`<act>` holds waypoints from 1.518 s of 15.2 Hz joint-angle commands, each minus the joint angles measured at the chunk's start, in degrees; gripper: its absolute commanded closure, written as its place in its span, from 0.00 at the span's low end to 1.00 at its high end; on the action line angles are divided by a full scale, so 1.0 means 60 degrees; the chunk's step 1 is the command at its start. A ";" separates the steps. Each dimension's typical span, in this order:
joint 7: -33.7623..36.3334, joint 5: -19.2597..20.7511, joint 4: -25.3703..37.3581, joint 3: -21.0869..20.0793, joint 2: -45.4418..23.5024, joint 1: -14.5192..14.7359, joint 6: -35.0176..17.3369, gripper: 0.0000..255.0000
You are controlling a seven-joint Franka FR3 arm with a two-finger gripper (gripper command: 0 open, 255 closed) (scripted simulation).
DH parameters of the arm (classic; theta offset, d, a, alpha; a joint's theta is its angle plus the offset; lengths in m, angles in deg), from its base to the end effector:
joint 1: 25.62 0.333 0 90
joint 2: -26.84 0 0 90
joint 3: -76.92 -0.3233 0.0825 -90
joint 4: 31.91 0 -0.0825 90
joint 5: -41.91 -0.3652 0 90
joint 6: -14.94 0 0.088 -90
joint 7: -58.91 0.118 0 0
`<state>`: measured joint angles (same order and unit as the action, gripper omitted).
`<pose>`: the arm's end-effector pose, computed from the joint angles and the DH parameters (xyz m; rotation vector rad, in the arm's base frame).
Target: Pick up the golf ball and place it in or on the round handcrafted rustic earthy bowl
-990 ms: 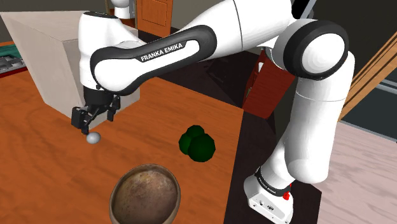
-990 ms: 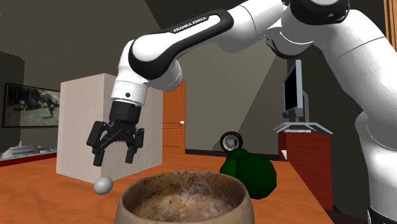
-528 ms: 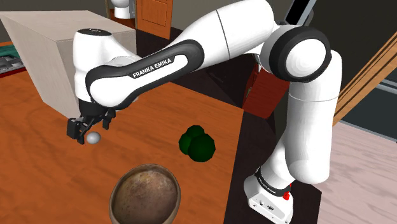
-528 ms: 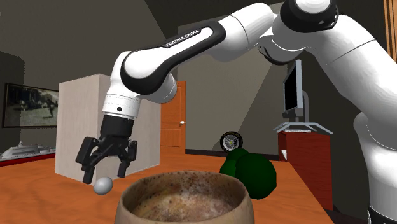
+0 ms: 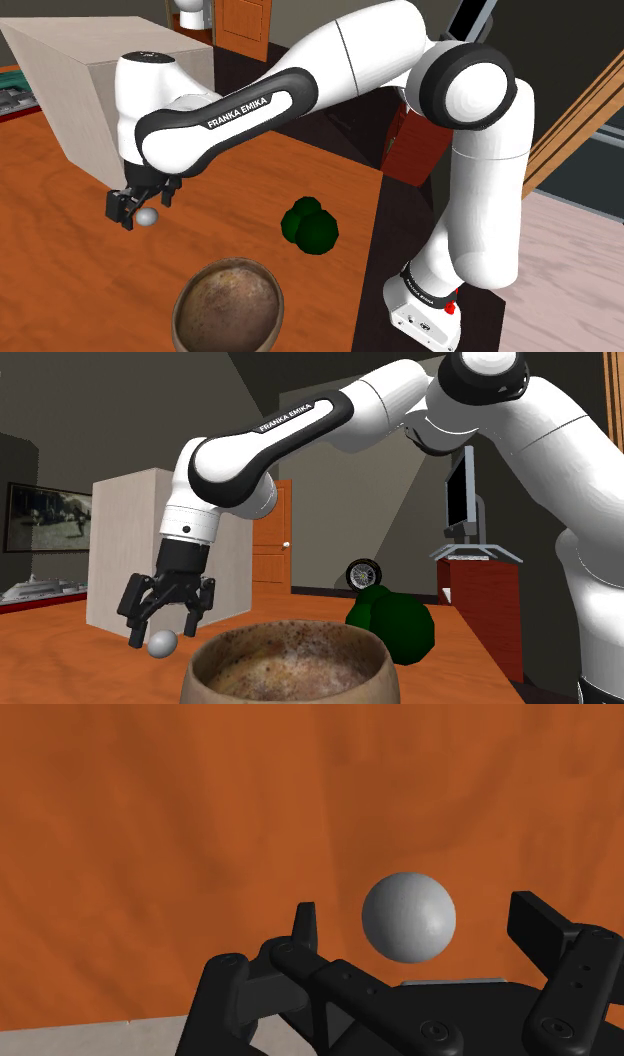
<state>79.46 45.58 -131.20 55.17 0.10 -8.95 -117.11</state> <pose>0.5368 0.3888 0.3472 -2.9381 -0.4485 -0.0966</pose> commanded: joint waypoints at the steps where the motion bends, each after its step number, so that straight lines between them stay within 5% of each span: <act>1: 0.0001 0.0001 0.0000 0.0000 -0.0001 0.0001 -0.0001 1.00; 10: 0.0000 0.0001 0.0001 0.0000 -0.0001 0.0001 0.0000 1.00; 23: -0.0044 -0.0255 0.0736 -0.0151 0.0685 -0.0097 0.1385 1.00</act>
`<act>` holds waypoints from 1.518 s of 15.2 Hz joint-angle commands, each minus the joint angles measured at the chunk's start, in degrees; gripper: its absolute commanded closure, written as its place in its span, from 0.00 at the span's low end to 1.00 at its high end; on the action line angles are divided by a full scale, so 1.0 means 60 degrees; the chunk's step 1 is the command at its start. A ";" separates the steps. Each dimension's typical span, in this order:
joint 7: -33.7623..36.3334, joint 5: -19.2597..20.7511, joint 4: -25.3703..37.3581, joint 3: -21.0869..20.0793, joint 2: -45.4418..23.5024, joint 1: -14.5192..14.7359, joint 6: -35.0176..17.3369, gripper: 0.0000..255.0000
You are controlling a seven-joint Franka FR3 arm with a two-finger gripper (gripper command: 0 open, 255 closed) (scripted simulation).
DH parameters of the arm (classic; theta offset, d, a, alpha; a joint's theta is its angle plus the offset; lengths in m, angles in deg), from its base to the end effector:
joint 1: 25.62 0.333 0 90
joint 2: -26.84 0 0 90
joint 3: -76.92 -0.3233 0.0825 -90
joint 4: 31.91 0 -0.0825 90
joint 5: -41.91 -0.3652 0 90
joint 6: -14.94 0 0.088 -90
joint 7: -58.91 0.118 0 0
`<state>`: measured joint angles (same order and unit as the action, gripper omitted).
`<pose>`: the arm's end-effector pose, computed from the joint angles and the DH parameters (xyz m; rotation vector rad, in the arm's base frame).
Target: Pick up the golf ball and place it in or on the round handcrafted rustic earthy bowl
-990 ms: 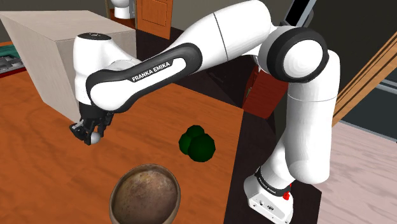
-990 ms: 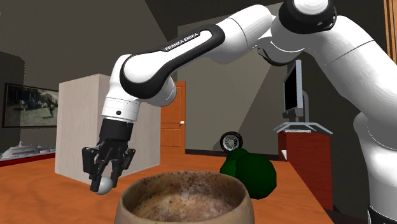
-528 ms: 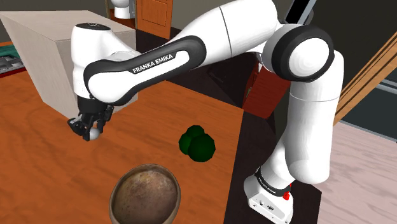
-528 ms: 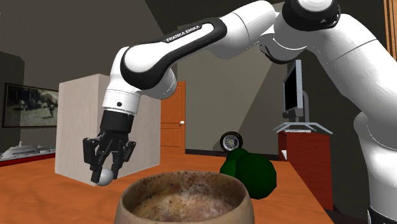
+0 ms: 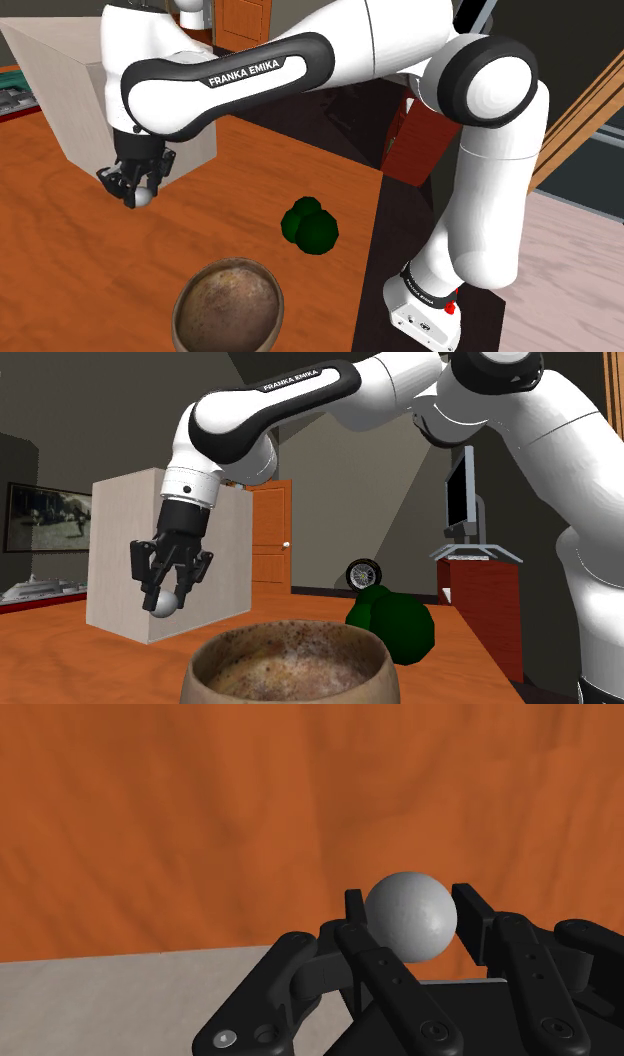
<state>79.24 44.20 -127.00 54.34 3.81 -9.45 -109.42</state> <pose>0.5359 0.3886 0.4085 -2.9379 -0.4483 -0.0972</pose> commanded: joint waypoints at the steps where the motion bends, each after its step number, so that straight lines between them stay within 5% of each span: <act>1: -0.0008 -0.0041 0.0110 -0.0020 0.0109 -0.0018 0.0216 1.00; 20: 0.0063 -0.0171 0.1909 -0.0116 0.0504 0.0011 0.2378 1.00; 23: 0.0190 -0.0550 0.0405 -0.0294 0.1616 -0.0066 0.1901 1.00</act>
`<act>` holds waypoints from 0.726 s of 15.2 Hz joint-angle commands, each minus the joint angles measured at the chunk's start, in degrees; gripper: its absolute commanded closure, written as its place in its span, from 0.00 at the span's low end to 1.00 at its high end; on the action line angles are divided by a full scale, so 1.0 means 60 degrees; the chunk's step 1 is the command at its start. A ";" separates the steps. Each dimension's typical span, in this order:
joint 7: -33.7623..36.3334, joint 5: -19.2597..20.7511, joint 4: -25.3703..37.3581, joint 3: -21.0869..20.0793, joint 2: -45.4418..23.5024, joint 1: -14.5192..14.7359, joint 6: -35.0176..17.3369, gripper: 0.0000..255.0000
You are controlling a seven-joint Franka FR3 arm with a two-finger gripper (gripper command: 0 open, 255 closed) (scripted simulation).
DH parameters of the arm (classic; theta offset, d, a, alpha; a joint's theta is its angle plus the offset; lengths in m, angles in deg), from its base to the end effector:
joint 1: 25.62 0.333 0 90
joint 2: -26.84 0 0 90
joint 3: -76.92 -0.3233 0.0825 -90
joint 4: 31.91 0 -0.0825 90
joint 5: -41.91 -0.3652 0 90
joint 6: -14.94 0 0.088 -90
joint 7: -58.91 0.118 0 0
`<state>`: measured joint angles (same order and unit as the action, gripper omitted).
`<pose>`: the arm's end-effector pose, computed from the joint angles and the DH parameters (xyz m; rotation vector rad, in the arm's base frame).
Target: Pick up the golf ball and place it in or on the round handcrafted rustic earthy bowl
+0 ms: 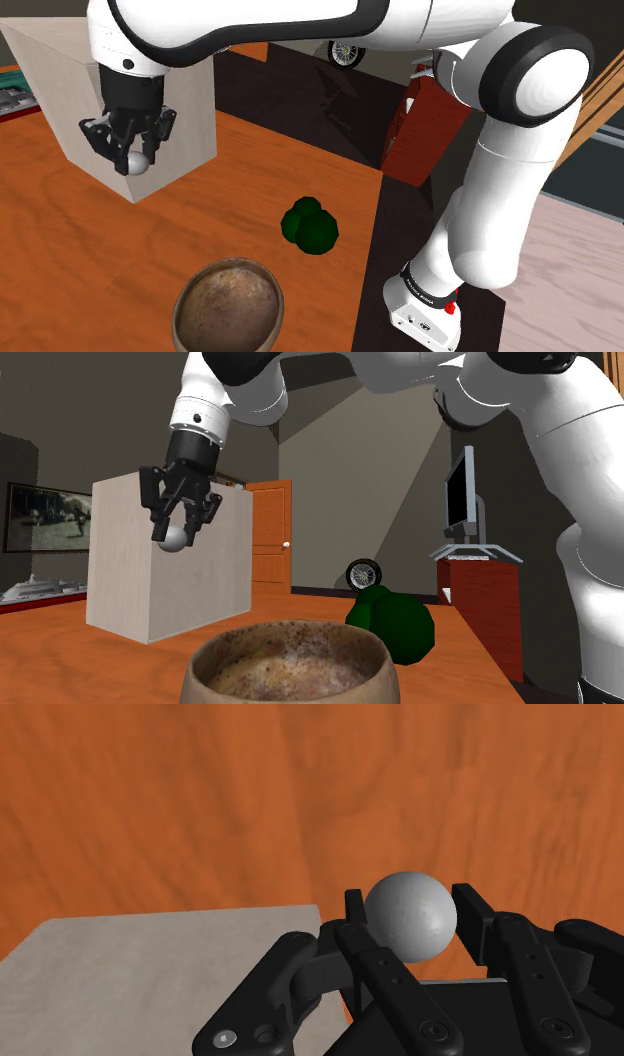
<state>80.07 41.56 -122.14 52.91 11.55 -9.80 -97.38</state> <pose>0.5059 0.3865 0.5113 -2.9376 -0.4486 -0.0966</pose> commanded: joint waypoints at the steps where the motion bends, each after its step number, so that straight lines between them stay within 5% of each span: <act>1: 0.0091 -0.0243 -0.0855 -0.0114 0.0678 -0.0017 -0.0237 1.00; 11: 0.0492 -0.1683 -0.4398 -0.0615 0.3916 0.0349 -0.0911 1.00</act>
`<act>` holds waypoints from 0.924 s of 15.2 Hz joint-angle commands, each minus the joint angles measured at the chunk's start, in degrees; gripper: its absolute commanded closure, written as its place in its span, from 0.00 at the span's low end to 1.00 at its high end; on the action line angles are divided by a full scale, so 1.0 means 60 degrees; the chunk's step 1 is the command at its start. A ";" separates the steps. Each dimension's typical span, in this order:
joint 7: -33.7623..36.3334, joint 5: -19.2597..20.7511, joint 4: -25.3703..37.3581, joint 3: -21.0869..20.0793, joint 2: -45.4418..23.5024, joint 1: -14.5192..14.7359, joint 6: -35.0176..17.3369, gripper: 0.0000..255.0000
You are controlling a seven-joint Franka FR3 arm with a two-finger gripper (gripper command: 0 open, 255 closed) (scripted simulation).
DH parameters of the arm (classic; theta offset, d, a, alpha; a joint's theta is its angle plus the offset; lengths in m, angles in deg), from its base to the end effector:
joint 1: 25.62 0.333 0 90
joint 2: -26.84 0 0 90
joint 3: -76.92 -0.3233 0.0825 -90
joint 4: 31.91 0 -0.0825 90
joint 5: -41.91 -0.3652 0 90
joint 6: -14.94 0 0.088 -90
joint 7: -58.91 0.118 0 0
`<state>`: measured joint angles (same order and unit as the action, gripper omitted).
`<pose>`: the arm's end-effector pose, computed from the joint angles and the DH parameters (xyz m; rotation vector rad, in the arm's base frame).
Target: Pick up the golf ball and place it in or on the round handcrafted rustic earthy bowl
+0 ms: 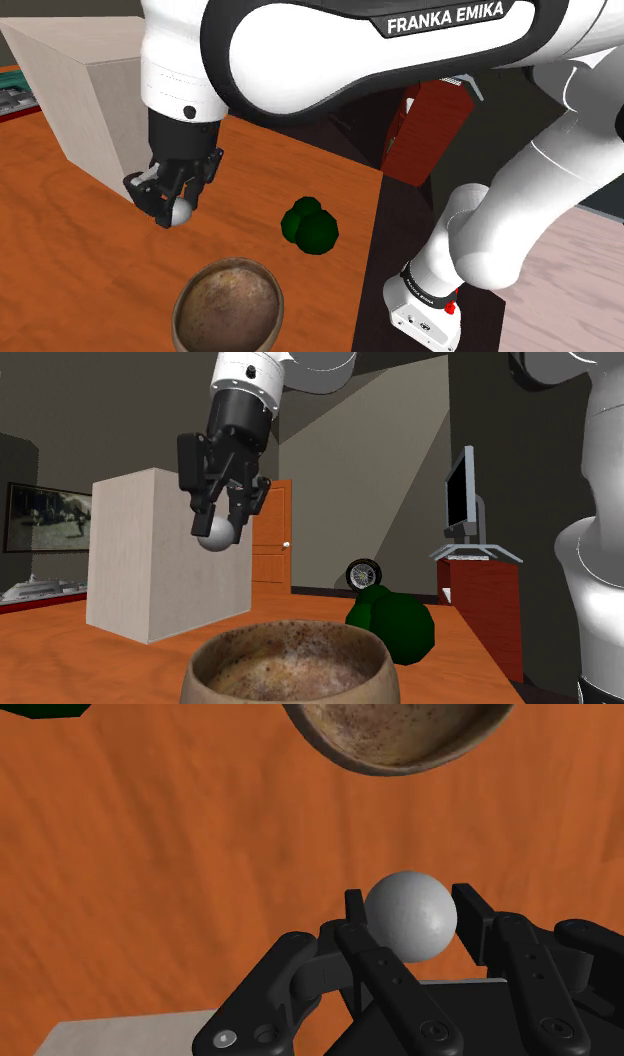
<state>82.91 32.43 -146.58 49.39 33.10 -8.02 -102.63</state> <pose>0.3591 0.3870 0.5174 -2.9376 -0.4505 -0.0968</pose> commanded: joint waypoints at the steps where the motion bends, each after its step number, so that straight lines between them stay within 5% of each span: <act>1: 0.0073 -0.0308 -0.0603 -0.0071 0.0627 0.0135 -0.0050 1.00; 8: 0.0694 -0.1386 -0.2368 -0.0449 0.2829 0.0963 0.0094 1.00; 14: 0.0641 -0.1453 -0.2995 -0.0598 0.2652 0.0997 -0.0703 1.00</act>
<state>86.75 23.76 -163.96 46.01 49.28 -2.06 -105.96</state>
